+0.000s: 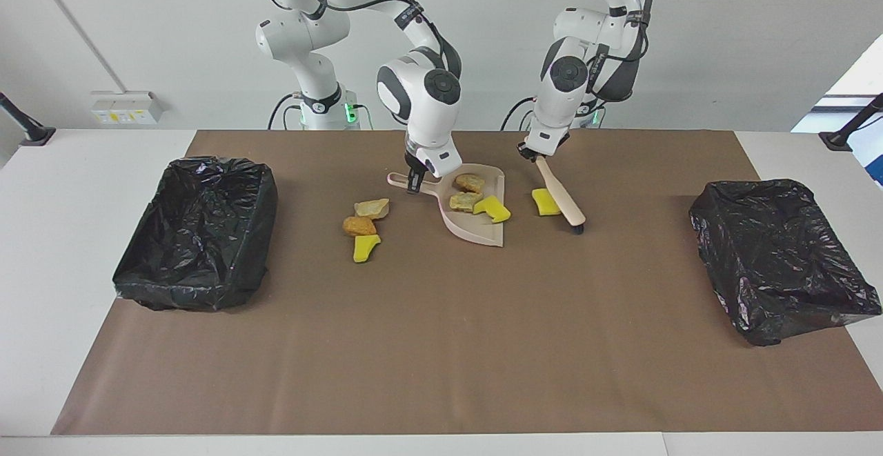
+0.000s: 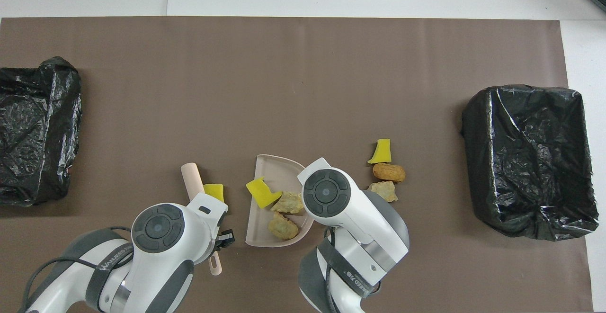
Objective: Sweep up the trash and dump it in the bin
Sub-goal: 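Sweep the remaining pieces into the dustpan with the left gripper, then carry the loaded dustpan over the black bag with the right gripper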
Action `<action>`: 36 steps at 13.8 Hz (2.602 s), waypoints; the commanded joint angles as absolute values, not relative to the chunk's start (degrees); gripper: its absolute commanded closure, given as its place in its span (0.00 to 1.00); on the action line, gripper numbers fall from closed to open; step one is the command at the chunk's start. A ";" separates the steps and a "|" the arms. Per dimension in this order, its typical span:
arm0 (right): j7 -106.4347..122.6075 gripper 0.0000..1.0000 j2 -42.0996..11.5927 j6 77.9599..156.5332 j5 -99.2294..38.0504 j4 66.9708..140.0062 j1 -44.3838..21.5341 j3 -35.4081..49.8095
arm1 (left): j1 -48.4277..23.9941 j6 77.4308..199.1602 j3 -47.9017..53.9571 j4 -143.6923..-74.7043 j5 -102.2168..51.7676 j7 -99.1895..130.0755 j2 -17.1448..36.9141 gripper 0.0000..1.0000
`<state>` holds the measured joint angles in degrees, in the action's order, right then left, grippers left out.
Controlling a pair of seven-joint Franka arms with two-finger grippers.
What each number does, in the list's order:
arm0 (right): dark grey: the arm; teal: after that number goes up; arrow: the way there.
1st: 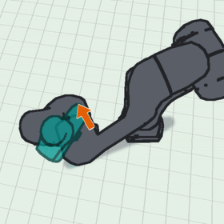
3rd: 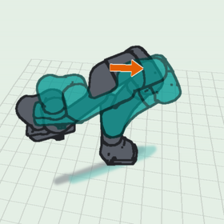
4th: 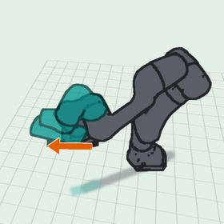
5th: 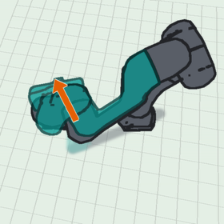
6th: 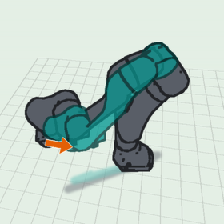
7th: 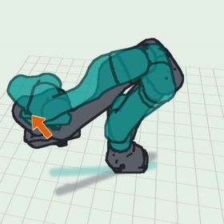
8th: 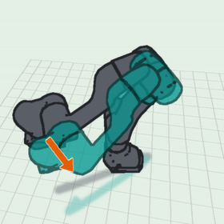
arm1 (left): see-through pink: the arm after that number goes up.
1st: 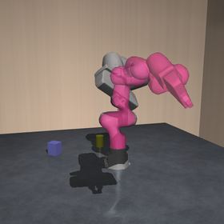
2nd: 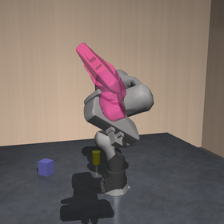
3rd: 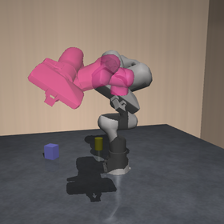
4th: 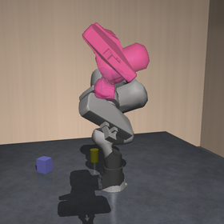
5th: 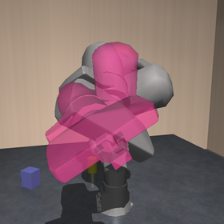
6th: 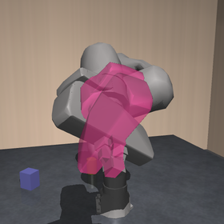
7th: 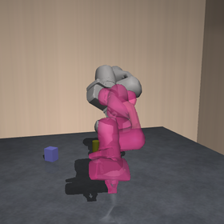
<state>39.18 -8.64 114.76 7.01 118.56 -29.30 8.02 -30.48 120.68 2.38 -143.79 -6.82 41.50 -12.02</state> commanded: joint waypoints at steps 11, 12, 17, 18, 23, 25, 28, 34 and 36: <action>41.04 1.00 -8.44 115.05 7.73 119.36 -28.12 8.61 | -46.14 113.77 2.02 -138.60 -10.37 36.38 -11.85 1.00; 40.96 1.00 -8.44 115.05 7.73 119.36 -28.12 8.61 | -46.32 110.25 2.02 -138.52 -10.37 37.87 -12.30 1.00; 40.69 1.00 -8.44 114.79 7.73 119.09 -28.21 8.61 | -46.32 104.33 3.43 -138.95 -10.20 47.80 -15.20 1.00; 40.69 1.00 -8.52 114.70 7.73 119.00 -28.13 8.61 | -46.32 104.33 3.51 -138.96 -10.02 48.42 -15.29 1.00; 40.52 1.00 -7.56 113.21 7.65 117.78 -27.69 8.61 | -46.32 103.01 5.98 -139.22 -9.49 55.97 -16.44 1.00; 41.21 1.00 -6.25 112.24 7.65 117.69 -26.55 8.61 | -46.32 103.44 7.03 -139.83 -9.49 56.25 -17.40 1.00; 44.81 1.00 -3.88 108.03 7.04 116.11 -23.13 8.53 | -46.32 107.47 8.69 -142.28 -9.49 56.34 -19.06 1.00; 49.04 1.00 1.48 99.15 6.59 110.84 -15.05 8.00 | -50.09 112.93 9.23 -143.88 -10.72 55.81 -19.87 1.00; 50.97 1.00 3.59 96.43 6.50 109.35 -10.48 8.00 | -52.72 115.91 9.23 -143.88 -13.09 55.55 -18.47 1.00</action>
<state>47.68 1.36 98.98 7.10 110.65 -14.71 7.63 -49.58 112.72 9.70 -142.46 -11.33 55.09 -18.16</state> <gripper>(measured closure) 0.674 0.736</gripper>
